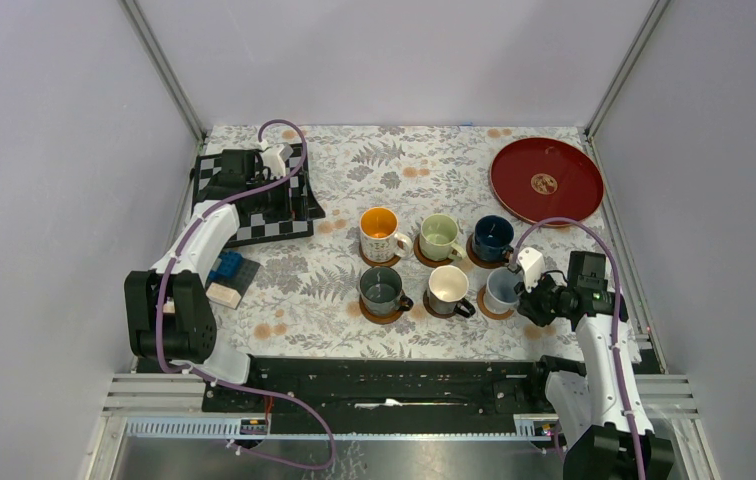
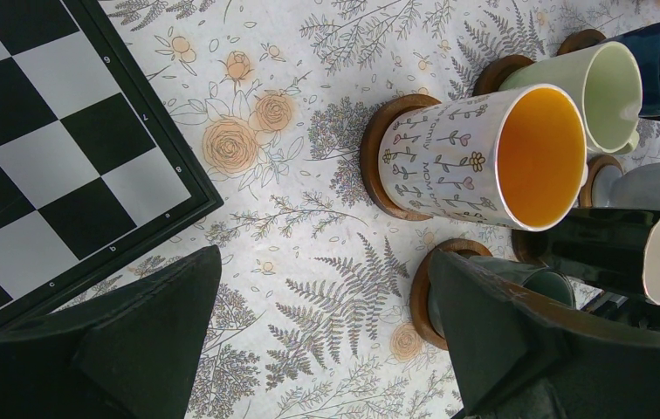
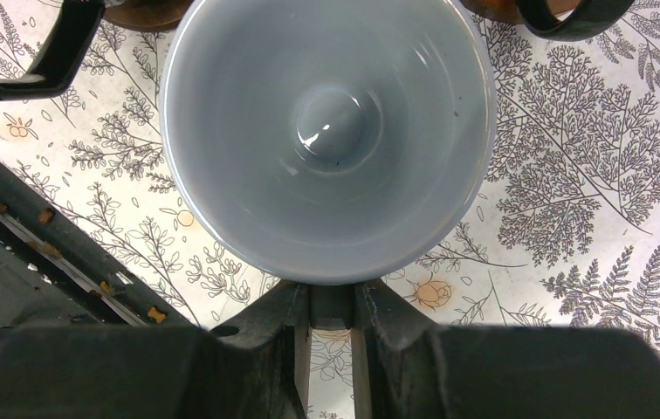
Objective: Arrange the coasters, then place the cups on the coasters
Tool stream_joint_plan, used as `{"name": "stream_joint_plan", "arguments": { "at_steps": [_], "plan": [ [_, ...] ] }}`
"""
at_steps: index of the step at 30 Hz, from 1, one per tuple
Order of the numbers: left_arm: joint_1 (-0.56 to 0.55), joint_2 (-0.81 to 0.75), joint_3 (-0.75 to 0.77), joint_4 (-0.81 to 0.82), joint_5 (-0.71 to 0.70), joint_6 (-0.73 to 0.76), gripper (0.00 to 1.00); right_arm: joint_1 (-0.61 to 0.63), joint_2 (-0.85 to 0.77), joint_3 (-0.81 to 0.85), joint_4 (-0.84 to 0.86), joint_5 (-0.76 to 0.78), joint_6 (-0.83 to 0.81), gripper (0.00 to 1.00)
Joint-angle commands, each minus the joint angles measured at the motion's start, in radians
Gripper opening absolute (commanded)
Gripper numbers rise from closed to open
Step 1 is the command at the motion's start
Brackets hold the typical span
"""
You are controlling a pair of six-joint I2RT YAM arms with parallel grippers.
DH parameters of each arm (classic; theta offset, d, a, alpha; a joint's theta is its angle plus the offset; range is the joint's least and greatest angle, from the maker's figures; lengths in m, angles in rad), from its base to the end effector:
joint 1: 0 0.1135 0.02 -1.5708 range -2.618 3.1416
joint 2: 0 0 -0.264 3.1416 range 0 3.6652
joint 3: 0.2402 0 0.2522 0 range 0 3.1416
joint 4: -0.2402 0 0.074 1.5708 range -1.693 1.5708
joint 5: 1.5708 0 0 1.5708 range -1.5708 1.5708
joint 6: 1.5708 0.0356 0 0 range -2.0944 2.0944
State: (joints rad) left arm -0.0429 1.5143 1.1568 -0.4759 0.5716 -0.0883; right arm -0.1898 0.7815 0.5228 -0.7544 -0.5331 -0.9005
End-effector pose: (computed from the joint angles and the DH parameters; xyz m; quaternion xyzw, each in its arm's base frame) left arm 0.3243 -0.0332 0.2706 0.0813 0.8970 -0.2851 0.3278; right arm 0.1410 -0.0087 0.2060 -0.3906 0.8443 0.0788 0.3584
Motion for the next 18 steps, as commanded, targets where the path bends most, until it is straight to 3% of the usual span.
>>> {"name": "stream_joint_plan", "arguments": {
  "at_steps": [1, 7, 12, 18],
  "plan": [
    [-0.003, 0.002, 0.028, 0.042, 0.022, -0.008, 0.99, 0.004, -0.011, 0.007, 0.03, -0.024, -0.001, 0.0],
    [-0.003, 0.0, 0.03, 0.042, 0.024, -0.008, 0.99, 0.004, -0.009, 0.012, 0.009, -0.018, -0.018, 0.07],
    [-0.003, 0.001, 0.027, 0.042, 0.022, -0.008, 0.99, 0.004, -0.009, 0.018, -0.005, -0.017, -0.028, 0.21],
    [-0.002, 0.001, 0.033, 0.042, 0.02, -0.008, 0.99, 0.004, -0.008, 0.026, -0.021, -0.021, -0.038, 0.32]
  ]
}}
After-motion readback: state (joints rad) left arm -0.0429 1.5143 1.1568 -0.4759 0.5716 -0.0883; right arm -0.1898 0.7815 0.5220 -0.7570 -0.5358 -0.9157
